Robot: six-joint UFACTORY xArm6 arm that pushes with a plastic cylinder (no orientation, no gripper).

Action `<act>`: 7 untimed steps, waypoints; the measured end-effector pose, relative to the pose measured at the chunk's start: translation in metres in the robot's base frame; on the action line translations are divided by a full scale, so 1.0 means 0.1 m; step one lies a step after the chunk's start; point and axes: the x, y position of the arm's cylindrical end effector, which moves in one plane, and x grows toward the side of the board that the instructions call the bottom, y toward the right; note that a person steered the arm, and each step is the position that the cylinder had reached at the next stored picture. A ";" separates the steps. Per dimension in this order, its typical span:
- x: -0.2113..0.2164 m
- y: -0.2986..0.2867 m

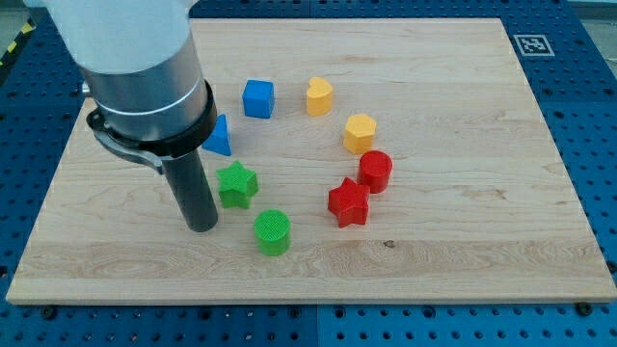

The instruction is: Push the red circle into the red star

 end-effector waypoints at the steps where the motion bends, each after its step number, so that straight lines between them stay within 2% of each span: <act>1: 0.00 0.00; 3: 0.47 0.28; 6: 0.55 2.63; 7: 0.46 3.07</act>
